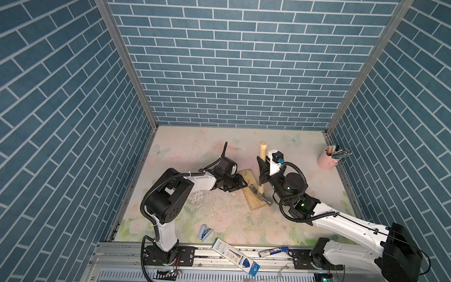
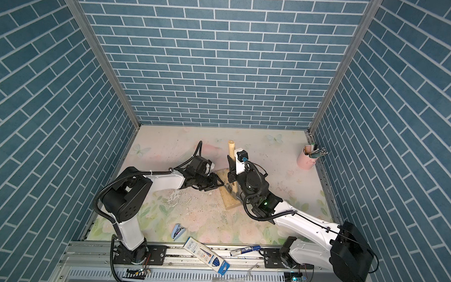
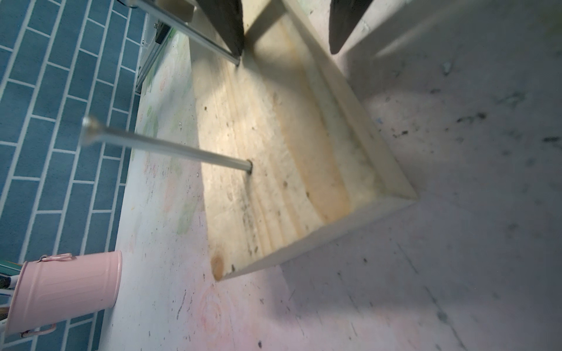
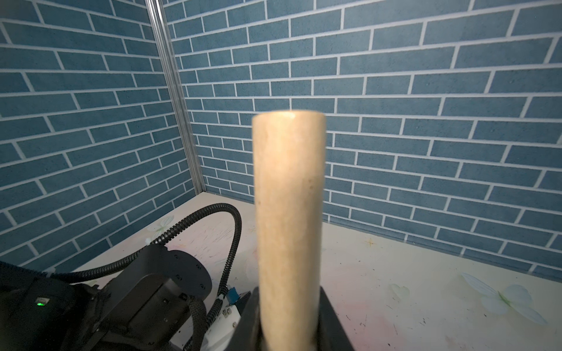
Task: Use a claw hammer to pull out a nail
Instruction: Remove the nail from the mounting plate.
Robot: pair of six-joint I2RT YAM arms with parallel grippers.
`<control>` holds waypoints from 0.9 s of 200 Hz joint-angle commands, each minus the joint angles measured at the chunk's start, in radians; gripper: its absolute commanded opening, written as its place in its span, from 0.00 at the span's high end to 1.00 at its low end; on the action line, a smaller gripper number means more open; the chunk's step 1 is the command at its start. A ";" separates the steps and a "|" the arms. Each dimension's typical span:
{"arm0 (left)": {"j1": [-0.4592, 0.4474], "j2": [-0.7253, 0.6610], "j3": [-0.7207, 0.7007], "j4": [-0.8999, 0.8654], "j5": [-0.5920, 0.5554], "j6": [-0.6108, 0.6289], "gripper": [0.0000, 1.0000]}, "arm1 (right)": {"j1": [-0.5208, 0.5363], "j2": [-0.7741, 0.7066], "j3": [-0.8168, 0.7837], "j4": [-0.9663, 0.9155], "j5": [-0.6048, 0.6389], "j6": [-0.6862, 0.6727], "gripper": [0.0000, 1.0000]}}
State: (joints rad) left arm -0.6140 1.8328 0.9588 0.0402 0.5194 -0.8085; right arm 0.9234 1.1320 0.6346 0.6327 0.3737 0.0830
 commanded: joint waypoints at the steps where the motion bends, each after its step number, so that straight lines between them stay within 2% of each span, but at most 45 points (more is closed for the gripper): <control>1: -0.022 0.069 -0.053 -0.134 -0.041 0.008 0.55 | 0.012 -0.045 -0.024 0.074 0.070 -0.007 1.00; 130: -0.020 0.075 -0.055 -0.170 -0.057 0.010 0.54 | 0.087 -0.052 -0.208 0.339 0.048 -0.091 1.00; 180: -0.018 0.081 -0.048 -0.181 -0.057 0.015 0.54 | 0.098 -0.046 -0.236 0.372 0.027 -0.107 1.00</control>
State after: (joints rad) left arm -0.6136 1.8336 0.9550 0.0410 0.5201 -0.8082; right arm 1.0103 1.0752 0.4152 0.9867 0.4259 -0.0002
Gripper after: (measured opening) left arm 0.458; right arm 0.245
